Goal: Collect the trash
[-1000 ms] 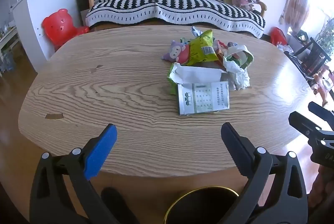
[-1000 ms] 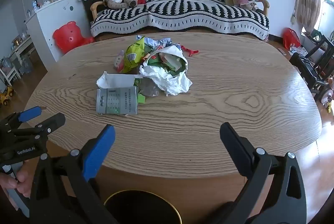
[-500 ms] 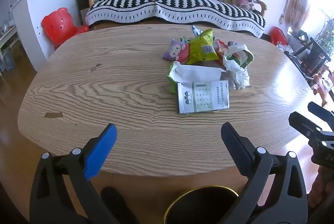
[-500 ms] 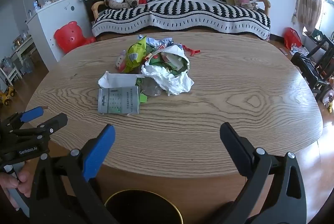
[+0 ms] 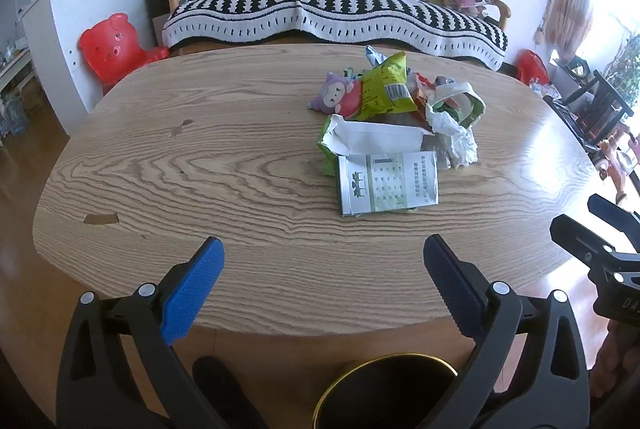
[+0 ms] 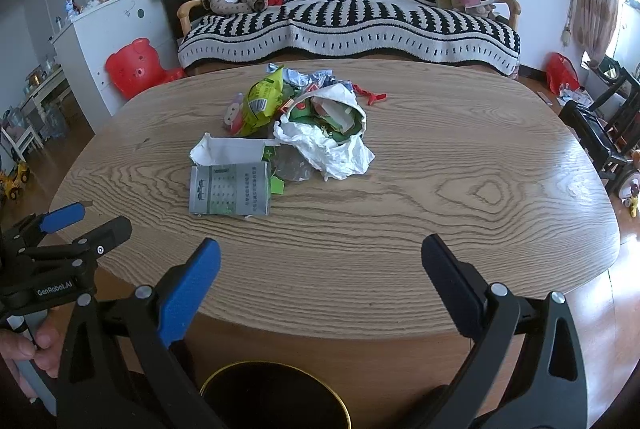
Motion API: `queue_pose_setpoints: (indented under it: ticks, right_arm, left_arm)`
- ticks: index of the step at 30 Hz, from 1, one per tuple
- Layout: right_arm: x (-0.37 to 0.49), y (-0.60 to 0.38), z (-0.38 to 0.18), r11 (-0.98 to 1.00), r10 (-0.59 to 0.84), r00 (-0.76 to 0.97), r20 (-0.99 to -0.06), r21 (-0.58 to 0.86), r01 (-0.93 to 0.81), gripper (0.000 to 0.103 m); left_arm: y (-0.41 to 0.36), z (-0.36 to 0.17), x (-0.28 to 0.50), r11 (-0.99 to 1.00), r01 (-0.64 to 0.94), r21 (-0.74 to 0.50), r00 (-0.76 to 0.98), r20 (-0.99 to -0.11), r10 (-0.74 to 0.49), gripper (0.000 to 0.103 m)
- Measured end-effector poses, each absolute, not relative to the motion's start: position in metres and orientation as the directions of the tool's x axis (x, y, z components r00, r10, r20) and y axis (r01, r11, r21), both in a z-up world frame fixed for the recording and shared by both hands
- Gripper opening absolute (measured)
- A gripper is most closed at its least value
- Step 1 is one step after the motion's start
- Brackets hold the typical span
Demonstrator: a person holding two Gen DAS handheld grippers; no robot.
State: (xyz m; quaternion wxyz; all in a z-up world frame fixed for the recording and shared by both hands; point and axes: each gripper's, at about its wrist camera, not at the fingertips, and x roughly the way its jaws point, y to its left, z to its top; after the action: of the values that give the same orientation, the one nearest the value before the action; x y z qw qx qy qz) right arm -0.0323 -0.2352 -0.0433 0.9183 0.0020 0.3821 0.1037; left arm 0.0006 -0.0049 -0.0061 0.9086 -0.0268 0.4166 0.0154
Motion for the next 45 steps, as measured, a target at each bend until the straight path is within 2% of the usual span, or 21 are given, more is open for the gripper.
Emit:
queue_pose_setpoints:
  ticks: [17,24,34,39,42,44,45]
  right_arm:
    - [-0.029,-0.234,-0.044,0.979,0.188,0.687,-0.702,0.074,-0.192,0.097]
    - [0.004,-0.236,-0.040,0.973,0.175,0.715,-0.677,0.006,-0.232,0.097]
    - [0.079,-0.209,-0.076,0.941,0.235,0.651,-0.722,0.002,-0.338,0.079]
    - [0.108,-0.201,-0.085,0.938,0.231,0.647,-0.726,-0.011,-0.347,0.076]
    - [0.125,-0.199,-0.092,0.938,0.235,0.634,-0.737,0.000,-0.348,0.066]
    - [0.132,-0.198,-0.098,0.938,0.235,0.625,-0.745,0.005,-0.347,0.059]
    - [0.137,-0.197,-0.101,0.936,0.241,0.617,-0.750,0.011,-0.352,0.051]
  left_arm:
    - [-0.006,-0.009,0.003,0.998,-0.044,-0.045,0.645,-0.764,-0.006,0.097]
    - [0.002,-0.017,0.038,0.998,-0.031,-0.058,0.618,-0.785,-0.026,0.097]
    - [0.011,-0.039,0.113,0.995,0.009,-0.096,0.595,-0.799,-0.083,0.097]
    - [0.005,-0.047,0.138,0.992,0.050,-0.120,0.592,-0.796,-0.126,0.097]
    - [0.002,-0.053,0.150,0.990,0.071,-0.123,0.593,-0.793,-0.141,0.096]
    - [0.002,-0.059,0.158,0.988,0.076,-0.133,0.584,-0.797,-0.152,0.089]
    - [0.004,-0.062,0.160,0.986,0.077,-0.150,0.574,-0.801,-0.167,0.085]
